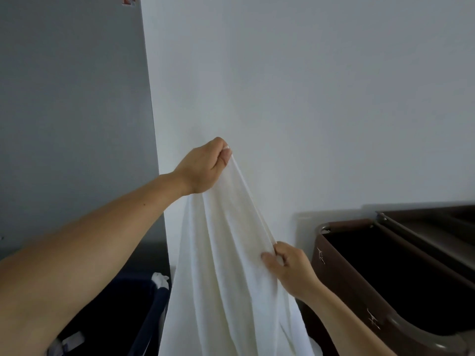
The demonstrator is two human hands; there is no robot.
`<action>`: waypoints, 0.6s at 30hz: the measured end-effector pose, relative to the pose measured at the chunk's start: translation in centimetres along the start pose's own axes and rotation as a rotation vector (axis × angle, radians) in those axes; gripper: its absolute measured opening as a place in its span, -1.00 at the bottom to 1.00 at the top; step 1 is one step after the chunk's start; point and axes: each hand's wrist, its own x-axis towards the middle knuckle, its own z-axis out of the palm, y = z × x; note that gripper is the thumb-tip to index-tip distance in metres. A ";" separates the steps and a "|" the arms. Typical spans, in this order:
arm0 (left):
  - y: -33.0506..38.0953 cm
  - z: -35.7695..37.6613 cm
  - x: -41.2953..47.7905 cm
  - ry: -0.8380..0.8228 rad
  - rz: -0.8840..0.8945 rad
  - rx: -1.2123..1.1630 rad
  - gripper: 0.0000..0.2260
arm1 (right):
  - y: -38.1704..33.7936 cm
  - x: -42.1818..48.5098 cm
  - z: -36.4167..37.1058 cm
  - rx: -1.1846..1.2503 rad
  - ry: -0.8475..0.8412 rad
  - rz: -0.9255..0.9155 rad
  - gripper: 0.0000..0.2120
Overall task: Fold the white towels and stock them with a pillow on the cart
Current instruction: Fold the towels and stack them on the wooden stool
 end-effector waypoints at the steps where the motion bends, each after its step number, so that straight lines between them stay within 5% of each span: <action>1: -0.6 -0.1 -0.1 0.010 -0.026 0.014 -0.73 | 0.6 -0.2 0.1 0.002 -0.001 0.029 -0.55; 13: -7.2 1.2 -3.5 0.085 -0.259 0.059 -0.74 | 4.4 -1.6 -1.9 -0.242 0.042 0.083 -0.65; 18: -7.9 2.5 -4.7 0.133 -0.421 -0.052 -0.76 | 1.7 -0.9 -3.0 -0.226 0.247 0.118 -0.71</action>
